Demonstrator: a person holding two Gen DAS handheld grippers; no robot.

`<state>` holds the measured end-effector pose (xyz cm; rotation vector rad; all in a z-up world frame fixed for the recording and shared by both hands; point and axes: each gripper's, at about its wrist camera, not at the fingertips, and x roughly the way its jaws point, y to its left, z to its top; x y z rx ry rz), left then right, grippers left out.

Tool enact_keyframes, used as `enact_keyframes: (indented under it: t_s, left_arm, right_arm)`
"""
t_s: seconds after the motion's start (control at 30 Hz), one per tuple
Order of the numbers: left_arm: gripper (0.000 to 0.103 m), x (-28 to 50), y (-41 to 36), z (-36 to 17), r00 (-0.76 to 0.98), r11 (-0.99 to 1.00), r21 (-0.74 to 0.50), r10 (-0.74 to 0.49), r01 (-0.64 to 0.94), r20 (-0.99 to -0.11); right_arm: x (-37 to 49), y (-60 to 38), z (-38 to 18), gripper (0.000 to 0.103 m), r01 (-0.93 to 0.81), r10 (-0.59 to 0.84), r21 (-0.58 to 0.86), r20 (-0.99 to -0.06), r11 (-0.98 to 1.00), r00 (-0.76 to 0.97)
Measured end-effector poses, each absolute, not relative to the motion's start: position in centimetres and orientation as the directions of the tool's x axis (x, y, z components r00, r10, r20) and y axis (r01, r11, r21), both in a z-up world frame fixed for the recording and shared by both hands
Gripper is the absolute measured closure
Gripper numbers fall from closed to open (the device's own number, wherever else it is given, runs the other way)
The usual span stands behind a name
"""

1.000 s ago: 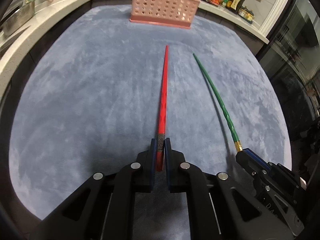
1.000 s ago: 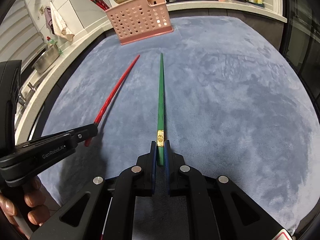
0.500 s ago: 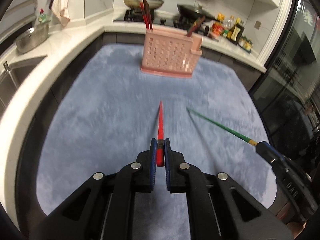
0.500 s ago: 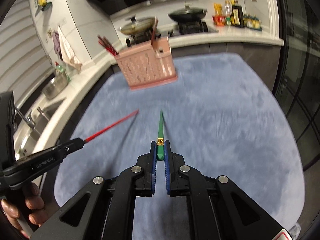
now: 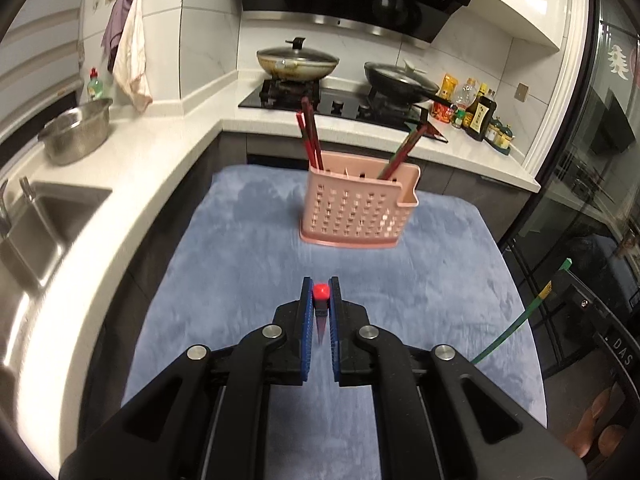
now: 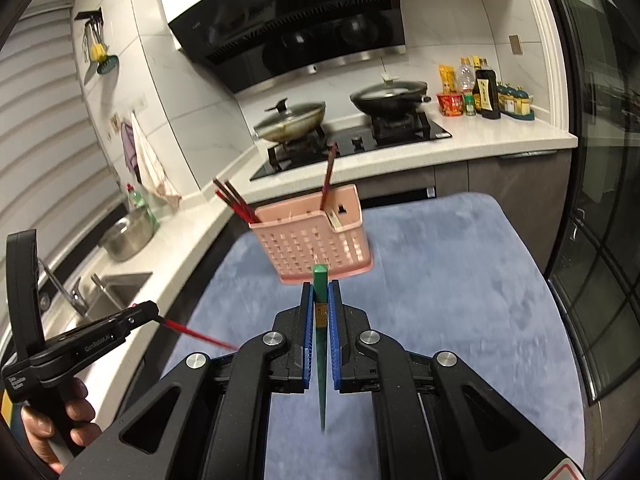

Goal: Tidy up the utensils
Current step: 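Lift both chopsticks and carry them over the pink caddy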

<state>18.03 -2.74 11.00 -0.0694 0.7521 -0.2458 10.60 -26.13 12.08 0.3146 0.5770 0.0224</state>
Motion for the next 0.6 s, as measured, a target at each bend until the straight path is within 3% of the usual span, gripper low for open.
enact_keyframes:
  t_s: [0.33,0.6]
  left_arm:
    - [0.096,21.6,-3.2,16.1,0.731,0.955,-0.189,-0.297,0.229,-0.614]
    - [0.096,26.5,-4.3,23.5,0.814,0.952,-0.191,-0.304,0.239,-0.495]
  right_arm:
    - [15.0,-26.9,15.8,0.096,0.028,0.157,0.357,-0.479,0.934,0.864]
    - [21.3,-27.9,21.2,0.096,0.023,0.134,0.367,-0.395,0.93,0.909]
